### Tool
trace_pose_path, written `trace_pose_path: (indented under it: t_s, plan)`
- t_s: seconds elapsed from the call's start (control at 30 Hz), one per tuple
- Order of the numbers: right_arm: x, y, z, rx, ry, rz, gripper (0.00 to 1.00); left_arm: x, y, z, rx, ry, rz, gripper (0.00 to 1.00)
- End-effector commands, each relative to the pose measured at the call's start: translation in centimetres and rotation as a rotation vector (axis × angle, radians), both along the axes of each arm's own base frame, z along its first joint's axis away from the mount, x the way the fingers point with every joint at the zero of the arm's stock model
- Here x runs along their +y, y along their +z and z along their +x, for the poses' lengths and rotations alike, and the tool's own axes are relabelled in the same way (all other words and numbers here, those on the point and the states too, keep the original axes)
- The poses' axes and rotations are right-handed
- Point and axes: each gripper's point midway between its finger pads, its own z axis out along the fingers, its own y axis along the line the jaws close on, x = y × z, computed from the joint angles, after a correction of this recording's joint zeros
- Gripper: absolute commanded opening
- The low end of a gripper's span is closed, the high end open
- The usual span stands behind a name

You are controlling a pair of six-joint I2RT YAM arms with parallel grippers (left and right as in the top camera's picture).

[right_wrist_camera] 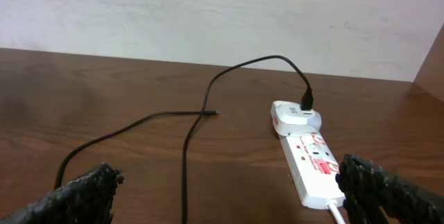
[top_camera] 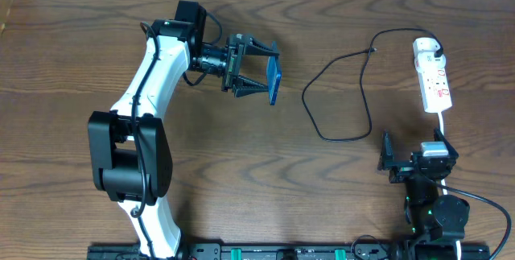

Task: Plug charger to phone and switch on socket
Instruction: 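Carry the held phone rightward toward the table center, then reach the right gripper to the phone's top edge and grasp it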

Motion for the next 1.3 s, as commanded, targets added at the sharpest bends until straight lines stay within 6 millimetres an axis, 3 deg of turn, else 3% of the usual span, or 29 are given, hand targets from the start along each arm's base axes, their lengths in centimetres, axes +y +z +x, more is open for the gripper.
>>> trace_pose_path:
  t_s: [0.0,0.23,0.33,0.4,0.63,0.73,1.07,1.27]
  plan:
    - [0.1,-0.1,0.0,0.0,0.002,0.011,0.99,0.0,1.8,-0.3,-0.021,0.001,-0.031,0.65]
    - [0.6,0.0,0.0,-0.004,0.032,0.017,0.99,0.1,1.7,-0.3,-0.021,0.002,-0.024,0.65]
    - [0.7,0.0,0.0,0.002,0.028,0.126,0.99,0.1,1.7,-0.3,-0.022,0.002,-0.024,0.65]
    - [0.7,0.0,0.0,0.01,0.016,0.286,0.99,0.1,1.7,-0.3,-0.022,0.002,-0.024,0.64]
    - [1.7,0.1,-0.1,0.079,0.012,1.091,0.99,0.1,1.7,-0.3,-0.023,0.002,-0.024,0.65]
    - [1.7,0.1,-0.1,0.095,-0.007,1.285,0.99,0.1,1.7,-0.3,-0.023,0.002,-0.024,0.65]
    - [1.8,0.5,-0.1,0.09,0.004,1.347,0.99,0.1,1.7,-0.3,-0.023,0.002,-0.024,0.65]
    - [3.0,1.8,-0.3,0.07,0.112,1.163,0.99,0.1,1.7,-0.3,-0.027,0.001,-0.025,0.64]
